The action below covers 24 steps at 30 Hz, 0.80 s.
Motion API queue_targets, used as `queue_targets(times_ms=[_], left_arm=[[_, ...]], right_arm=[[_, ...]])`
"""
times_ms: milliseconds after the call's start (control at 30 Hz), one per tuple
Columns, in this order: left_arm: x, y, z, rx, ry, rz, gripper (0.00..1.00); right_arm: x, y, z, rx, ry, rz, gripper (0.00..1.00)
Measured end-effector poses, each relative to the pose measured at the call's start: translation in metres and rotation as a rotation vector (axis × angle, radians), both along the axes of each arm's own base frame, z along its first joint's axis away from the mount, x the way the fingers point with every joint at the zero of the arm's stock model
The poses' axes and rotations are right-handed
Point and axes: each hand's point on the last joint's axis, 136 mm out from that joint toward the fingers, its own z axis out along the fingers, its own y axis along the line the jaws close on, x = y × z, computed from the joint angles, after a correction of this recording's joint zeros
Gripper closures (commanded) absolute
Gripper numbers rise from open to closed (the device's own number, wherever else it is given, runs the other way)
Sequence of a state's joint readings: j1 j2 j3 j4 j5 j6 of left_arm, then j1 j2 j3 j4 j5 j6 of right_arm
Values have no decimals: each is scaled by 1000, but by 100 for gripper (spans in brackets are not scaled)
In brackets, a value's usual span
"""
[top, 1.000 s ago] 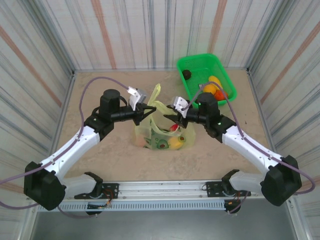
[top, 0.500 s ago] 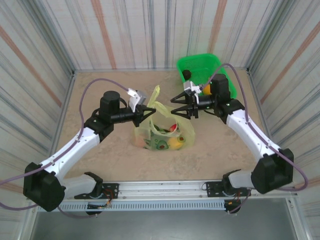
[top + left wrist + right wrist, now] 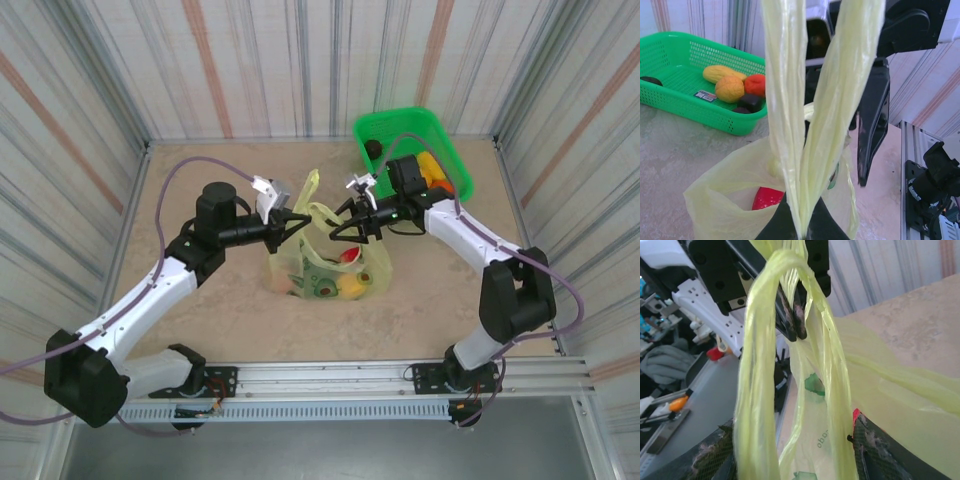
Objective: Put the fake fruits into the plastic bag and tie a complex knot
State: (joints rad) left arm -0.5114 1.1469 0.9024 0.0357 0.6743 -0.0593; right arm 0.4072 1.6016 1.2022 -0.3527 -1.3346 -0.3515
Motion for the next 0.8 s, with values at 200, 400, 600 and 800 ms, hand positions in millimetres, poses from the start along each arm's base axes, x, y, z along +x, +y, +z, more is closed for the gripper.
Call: queue_targets(times_ms=[200, 400, 600, 800], left_arm=[[-1, -1, 2, -9, -6, -8, 100], [0, -1, 3, -14, 0, -5, 100], [3, 1, 0, -12, 18, 24, 100], [6, 0, -7, -11, 63, 38, 100]], right_arm=[[-4, 10, -16, -27, 18, 23, 50], [8, 8, -36, -110, -120, -95, 97], [9, 3, -26, -167, -409, -324, 100], [-2, 11, 13, -94, -685, -464, 100]])
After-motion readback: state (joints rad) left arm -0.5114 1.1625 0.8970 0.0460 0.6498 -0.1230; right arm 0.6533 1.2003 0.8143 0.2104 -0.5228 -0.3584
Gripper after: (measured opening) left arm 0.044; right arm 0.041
